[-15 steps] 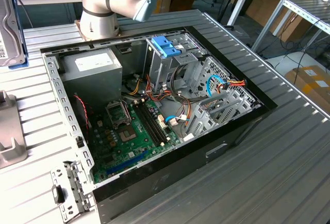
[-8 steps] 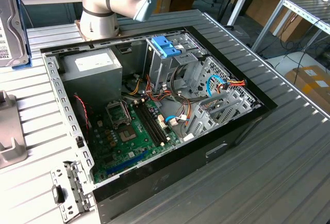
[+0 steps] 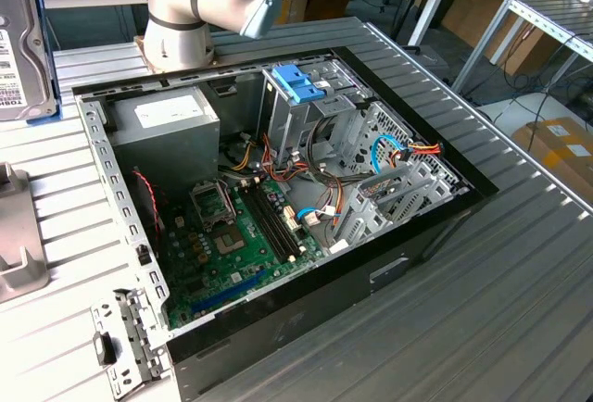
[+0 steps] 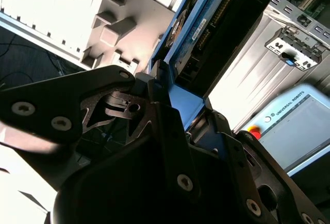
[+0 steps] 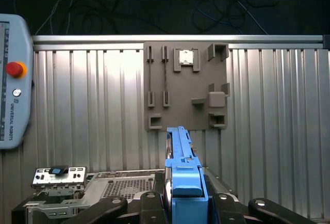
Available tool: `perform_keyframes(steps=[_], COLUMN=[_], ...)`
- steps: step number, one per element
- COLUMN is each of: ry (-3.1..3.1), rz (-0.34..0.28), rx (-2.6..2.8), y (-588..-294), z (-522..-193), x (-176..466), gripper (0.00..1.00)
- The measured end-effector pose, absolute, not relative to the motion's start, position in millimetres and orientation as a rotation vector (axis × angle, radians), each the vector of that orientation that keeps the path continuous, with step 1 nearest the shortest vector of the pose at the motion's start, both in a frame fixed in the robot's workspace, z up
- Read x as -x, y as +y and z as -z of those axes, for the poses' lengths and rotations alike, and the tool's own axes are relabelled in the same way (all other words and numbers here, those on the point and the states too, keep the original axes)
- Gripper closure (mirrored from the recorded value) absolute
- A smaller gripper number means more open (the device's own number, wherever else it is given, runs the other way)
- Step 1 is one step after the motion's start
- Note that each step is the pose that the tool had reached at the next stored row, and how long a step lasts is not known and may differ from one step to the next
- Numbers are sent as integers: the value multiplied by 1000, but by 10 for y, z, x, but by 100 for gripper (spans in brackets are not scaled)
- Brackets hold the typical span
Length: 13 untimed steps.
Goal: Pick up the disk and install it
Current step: 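Pick up the disk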
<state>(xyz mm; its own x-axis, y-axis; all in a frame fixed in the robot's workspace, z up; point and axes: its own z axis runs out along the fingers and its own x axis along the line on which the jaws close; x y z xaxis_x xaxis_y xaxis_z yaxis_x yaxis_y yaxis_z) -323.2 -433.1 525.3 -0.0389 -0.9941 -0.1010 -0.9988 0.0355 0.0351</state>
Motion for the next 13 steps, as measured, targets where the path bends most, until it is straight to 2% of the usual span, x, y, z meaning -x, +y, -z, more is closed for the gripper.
perform_keyframes(steps=[13], ry=[2225], rz=[-148], rx=[2144], y=[-4364], z=[-5253], x=[3166], gripper=[63])
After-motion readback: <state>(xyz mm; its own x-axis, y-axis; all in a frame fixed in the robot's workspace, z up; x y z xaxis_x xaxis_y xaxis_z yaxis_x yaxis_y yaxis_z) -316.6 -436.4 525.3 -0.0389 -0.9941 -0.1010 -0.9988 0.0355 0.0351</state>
